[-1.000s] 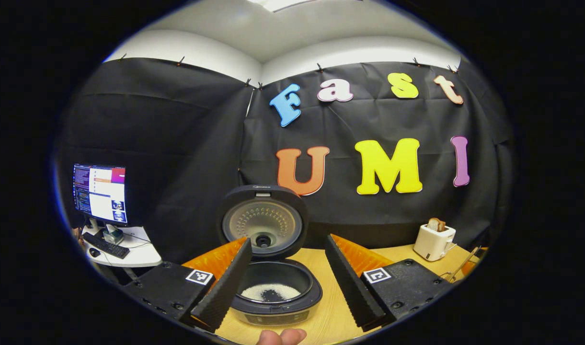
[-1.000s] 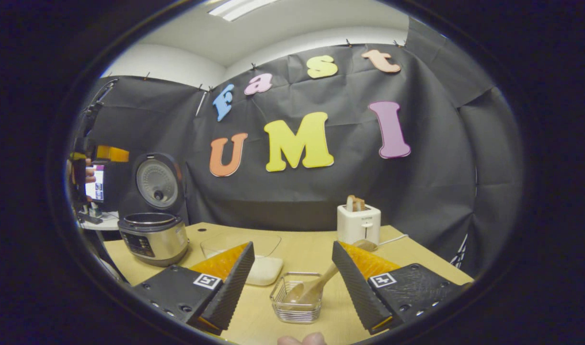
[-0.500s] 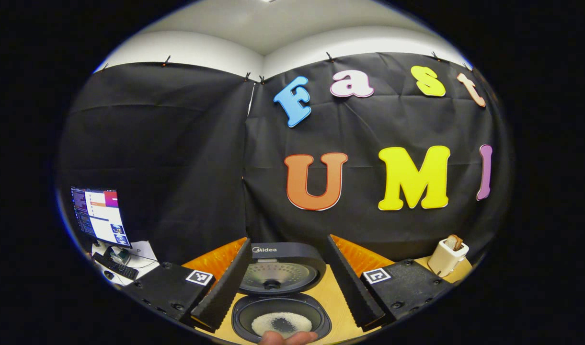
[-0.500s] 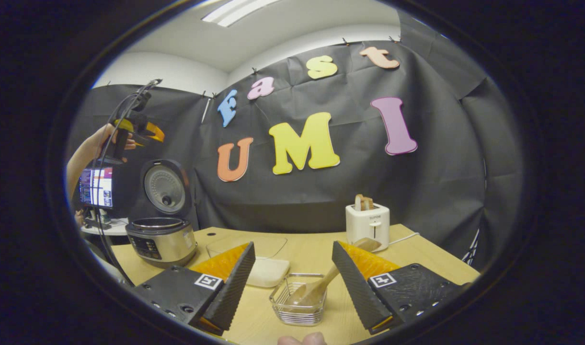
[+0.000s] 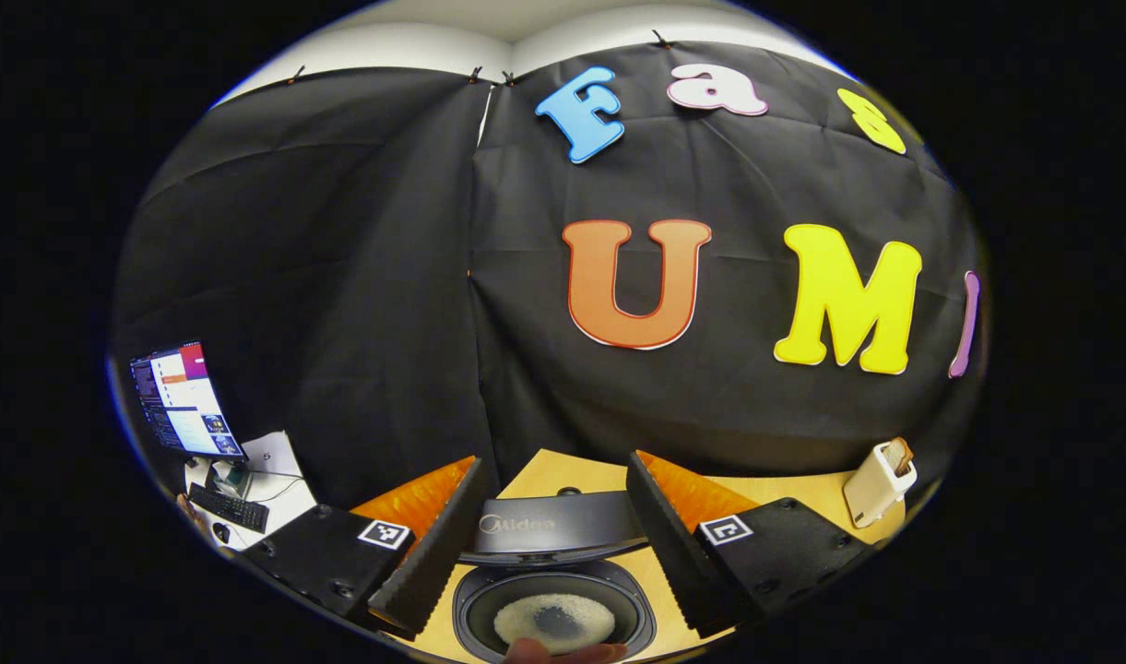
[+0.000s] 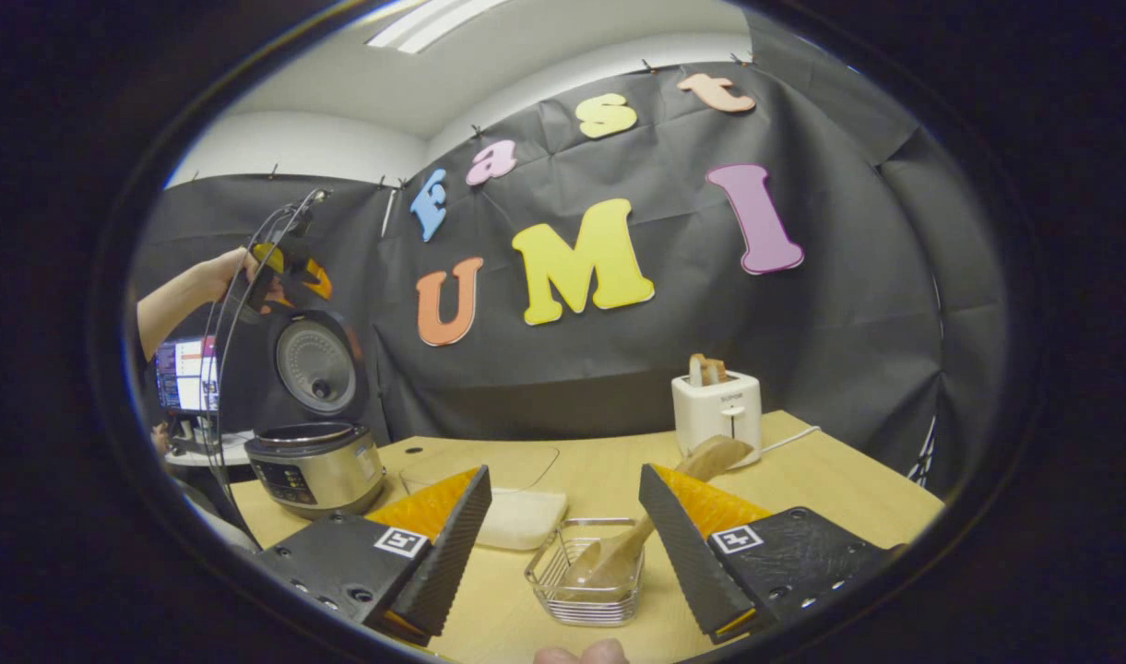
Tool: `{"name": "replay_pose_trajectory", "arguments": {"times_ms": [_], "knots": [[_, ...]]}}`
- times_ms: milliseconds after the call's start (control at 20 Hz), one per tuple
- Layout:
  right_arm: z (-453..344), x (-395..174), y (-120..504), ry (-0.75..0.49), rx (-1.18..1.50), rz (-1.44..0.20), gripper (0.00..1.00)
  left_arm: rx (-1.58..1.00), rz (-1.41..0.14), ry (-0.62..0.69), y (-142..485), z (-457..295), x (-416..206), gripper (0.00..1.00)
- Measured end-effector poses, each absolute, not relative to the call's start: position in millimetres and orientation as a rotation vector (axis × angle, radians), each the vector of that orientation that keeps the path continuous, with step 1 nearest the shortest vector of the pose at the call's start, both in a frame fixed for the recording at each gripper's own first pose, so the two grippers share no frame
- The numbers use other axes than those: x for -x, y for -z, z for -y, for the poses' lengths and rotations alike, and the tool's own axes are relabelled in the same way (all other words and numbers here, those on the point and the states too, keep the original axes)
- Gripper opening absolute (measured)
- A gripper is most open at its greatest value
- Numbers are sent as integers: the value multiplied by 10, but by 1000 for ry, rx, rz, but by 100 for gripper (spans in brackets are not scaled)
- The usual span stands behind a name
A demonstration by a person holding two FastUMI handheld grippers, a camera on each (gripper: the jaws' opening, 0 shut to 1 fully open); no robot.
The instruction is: Close the left gripper, press the button to open the rice cooker; take a wooden spoon from the chopstick holder with the right hand, scoop a spoonful of rice and pour it into the rice cooker, then put the wooden spoon back into the chopstick holder.
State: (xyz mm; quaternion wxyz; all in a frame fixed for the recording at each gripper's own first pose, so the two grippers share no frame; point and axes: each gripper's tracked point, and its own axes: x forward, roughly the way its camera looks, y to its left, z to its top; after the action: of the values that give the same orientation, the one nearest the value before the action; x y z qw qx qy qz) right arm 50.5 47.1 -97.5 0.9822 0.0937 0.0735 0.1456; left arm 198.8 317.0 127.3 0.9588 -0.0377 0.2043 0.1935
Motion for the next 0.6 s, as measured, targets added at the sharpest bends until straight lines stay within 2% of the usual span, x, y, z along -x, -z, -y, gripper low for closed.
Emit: {"name": "replay_pose_trajectory", "arguments": {"times_ms": [50,100,150,250,350,500,550,600], "knots": [[-470,-506,972,-293,-197,-152,95,78,-419,-398,-1259,-3211,-2000,98],[-469,-500,971,-295,-203,-158,91,79,-419,-404,-1261,-3228,-2022,98],[-477,-497,969,-299,-209,-160,95,87,-427,-405,-1254,-3251,-2034,97],[-494,-460,930,-301,-209,-155,95,105,-438,-412,-1219,-3276,-2098,99],[-482,-437,916,-298,-209,-147,100,109,-441,-422,-1198,-3304,-2079,97],[-446,-442,924,-289,-207,-153,91,122,-446,-429,-1182,-3251,-1991,97],[-444,-430,925,-291,-209,-157,91,123,-441,-437,-1180,-3236,-1959,97],[-432,-423,930,-290,-211,-157,95,112,-443,-442,-1174,-3214,-1932,97]]}}
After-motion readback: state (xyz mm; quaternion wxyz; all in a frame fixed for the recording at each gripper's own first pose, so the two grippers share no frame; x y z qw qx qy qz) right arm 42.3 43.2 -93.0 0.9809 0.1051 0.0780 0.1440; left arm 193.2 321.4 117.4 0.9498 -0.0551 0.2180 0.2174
